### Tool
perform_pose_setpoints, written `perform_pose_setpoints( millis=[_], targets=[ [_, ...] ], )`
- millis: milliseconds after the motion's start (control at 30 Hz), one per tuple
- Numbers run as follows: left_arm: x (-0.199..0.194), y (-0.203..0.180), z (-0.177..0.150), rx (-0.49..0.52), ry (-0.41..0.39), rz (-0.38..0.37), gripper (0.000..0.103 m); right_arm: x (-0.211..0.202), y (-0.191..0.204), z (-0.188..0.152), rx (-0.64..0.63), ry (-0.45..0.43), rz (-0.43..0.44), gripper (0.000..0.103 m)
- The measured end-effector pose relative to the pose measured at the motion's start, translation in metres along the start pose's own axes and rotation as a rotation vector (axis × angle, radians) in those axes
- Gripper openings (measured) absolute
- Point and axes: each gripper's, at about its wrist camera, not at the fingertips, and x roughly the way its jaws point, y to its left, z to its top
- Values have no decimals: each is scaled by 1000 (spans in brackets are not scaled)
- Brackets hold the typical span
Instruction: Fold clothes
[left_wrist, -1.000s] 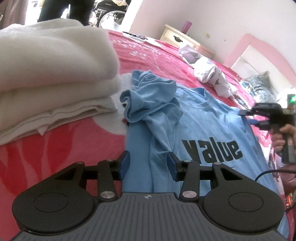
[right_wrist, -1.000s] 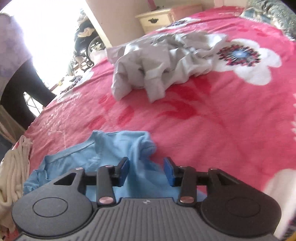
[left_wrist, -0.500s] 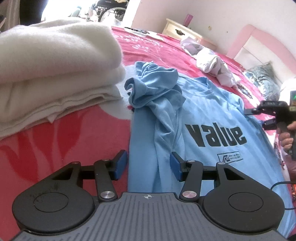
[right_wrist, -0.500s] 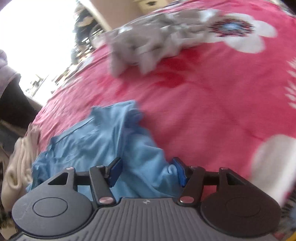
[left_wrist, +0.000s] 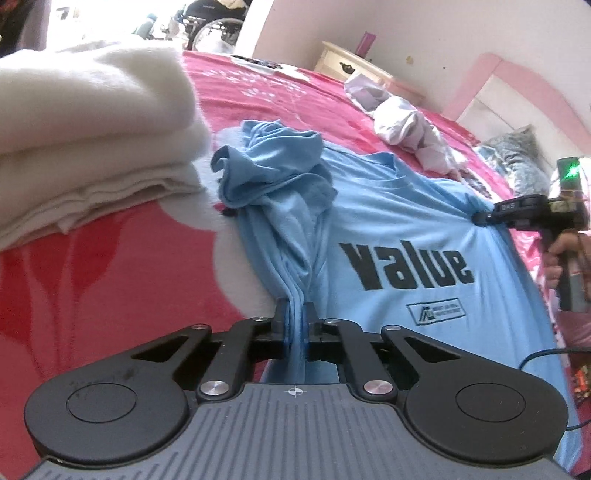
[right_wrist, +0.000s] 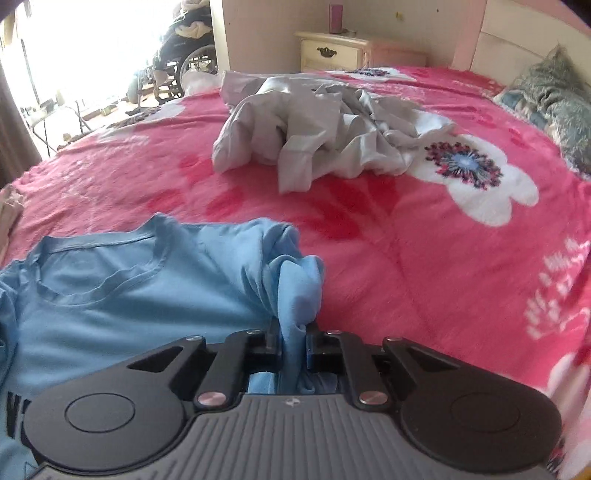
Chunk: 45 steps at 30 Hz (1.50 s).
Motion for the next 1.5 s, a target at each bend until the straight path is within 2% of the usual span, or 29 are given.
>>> perform_pose_setpoints(
  millis=[167,300,333,433,500,567,600,633,667,800,867,900,967,1033,1167,1233,1267,1300,1333,1367,1400,1433,1500],
  targets=[
    [5,-5,7,-40,19,-85,4,7,-4,17,-22,-5,-46,11],
    [14,-20,10,-28,26,-147,4,14,-19,34,-15,-15,-103,11],
    [17,-24,10,-19,29,-156,4,16,-23,37,-7,-17,-118,11],
    [27,-30,9,18,47,-129,4,35,-33,36,12,62,-112,15],
    [32,-25,7,12,82,-111,6,38,-32,31,-16,85,-106,30],
    [29,-16,8,-10,80,-135,10,31,-32,28,-34,91,-107,46],
    [25,-11,8,-16,72,-144,17,25,-33,27,-41,88,-108,53],
    [20,-7,9,-21,56,-146,25,17,-36,28,-41,76,-114,53],
    [15,-3,12,-22,37,-146,28,7,-39,28,-40,62,-121,53],
    [7,12,29,-43,-24,-163,41,-33,-55,42,93,-62,-27,57],
    [17,17,41,-71,-13,-165,44,-34,-52,53,197,-78,155,61],
    [26,18,45,-77,5,-158,45,-28,-44,59,225,-62,221,62],
    [40,20,52,-91,36,-142,45,-8,-16,71,197,-17,248,62],
    [48,19,52,-113,40,-133,45,17,20,82,116,7,216,62],
    [53,12,52,-92,1,-117,49,65,70,97,-45,63,154,62],
    [58,8,54,-78,-12,-108,50,88,84,98,-114,124,115,62],
    [60,7,55,-71,-17,-105,50,100,88,96,-134,164,106,61],
    [64,4,57,-63,-28,-100,50,102,91,94,-144,166,104,58],
    [66,3,58,-59,-41,-95,50,102,92,92,-150,157,104,49],
    [70,1,58,-55,-59,-85,49,99,94,92,-156,148,111,12],
    [74,-1,59,-51,-78,-75,41,95,96,93,-156,136,114,4],
    [76,-2,59,-46,-93,-69,24,90,97,93,-151,104,118,4],
    [77,-4,61,-39,-121,-66,11,81,98,98,-146,17,115,4]
  ],
)
